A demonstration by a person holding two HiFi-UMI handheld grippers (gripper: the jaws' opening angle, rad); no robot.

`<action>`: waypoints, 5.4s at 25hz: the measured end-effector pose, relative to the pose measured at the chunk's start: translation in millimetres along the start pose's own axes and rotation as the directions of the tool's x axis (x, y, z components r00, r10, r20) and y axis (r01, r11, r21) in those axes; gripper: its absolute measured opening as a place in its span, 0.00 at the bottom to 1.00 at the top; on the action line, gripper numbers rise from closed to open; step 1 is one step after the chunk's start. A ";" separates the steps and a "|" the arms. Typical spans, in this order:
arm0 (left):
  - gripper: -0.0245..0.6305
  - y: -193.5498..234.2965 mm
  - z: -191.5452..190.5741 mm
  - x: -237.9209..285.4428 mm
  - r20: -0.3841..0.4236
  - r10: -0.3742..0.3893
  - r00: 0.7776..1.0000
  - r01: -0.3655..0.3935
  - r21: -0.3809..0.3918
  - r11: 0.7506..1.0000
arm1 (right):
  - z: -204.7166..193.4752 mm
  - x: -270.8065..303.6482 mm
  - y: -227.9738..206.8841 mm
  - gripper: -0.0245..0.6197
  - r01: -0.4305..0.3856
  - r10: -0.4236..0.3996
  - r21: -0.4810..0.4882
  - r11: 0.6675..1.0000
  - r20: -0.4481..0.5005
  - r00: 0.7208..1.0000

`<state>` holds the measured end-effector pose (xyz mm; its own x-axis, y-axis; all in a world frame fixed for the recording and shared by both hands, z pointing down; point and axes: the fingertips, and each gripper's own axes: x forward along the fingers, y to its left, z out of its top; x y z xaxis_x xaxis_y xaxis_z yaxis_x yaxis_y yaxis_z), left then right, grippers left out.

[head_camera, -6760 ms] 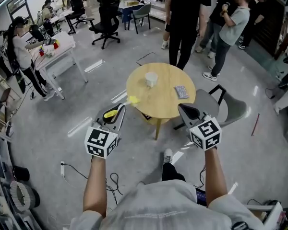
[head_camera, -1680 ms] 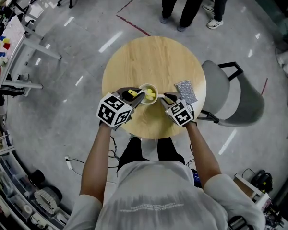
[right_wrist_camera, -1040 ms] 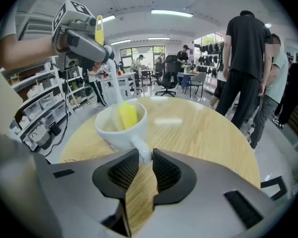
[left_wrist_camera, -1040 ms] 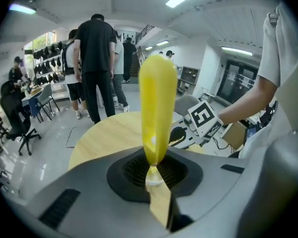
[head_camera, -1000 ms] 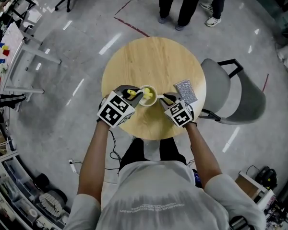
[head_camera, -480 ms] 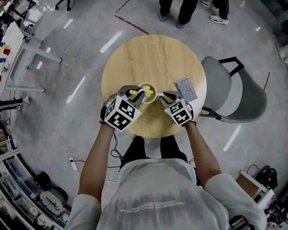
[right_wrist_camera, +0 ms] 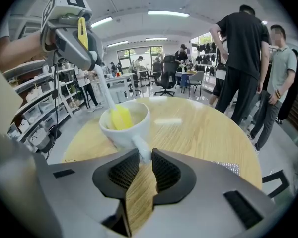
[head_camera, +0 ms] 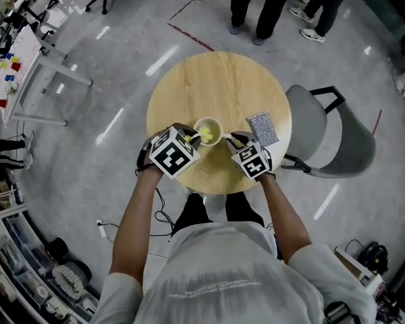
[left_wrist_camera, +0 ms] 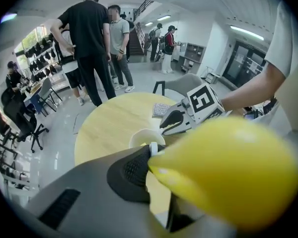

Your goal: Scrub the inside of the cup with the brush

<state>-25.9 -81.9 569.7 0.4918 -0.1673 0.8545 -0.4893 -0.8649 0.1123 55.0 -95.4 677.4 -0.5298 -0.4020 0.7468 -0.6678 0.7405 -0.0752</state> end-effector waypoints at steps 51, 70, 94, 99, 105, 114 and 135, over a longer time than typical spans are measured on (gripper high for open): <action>0.11 11.7 38.0 -20.7 0.264 0.021 0.964 0.012 -0.121 0.993 | -1.0 -1.5 6.5 0.20 0.009 -0.009 0.022 1.000 -0.009 1.000; 0.11 20.7 52.7 -73.6 0.323 0.090 0.942 -0.058 -0.106 0.993 | -0.4 -1.5 10.2 0.20 -0.003 0.003 -0.001 1.000 -0.035 0.999; 0.11 45.2 65.1 -36.9 0.511 0.294 0.808 -0.158 -0.292 0.943 | -6.6 -3.8 32.8 0.19 -0.076 0.076 0.022 0.997 -0.023 0.997; 0.11 51.0 72.9 -67.0 0.561 0.324 0.762 -0.157 -0.324 0.933 | -3.7 -1.0 48.2 0.18 -0.111 0.111 0.011 0.994 -0.030 0.993; 0.11 57.5 75.9 -96.1 0.588 0.345 0.731 -0.170 -0.333 0.927 | -0.2 2.4 65.2 0.17 -0.182 0.182 0.004 0.983 -0.028 0.983; 0.11 41.5 45.5 -60.6 0.497 0.261 0.828 -0.116 -0.304 0.946 | 11.5 -4.8 58.7 0.23 -0.199 0.199 -0.009 0.980 0.003 0.980; 0.11 79.0 73.4 -45.0 0.589 0.382 0.712 -0.137 -0.418 0.898 | 9.0 8.1 74.1 0.14 -0.196 0.196 -0.029 0.980 -0.004 0.981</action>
<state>-33.8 -177.5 502.8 0.5872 -0.7286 0.3526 -0.8077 -0.5563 0.1955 -3.5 -48.7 671.9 -0.6482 -0.2465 0.7205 -0.5352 0.8205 -0.2007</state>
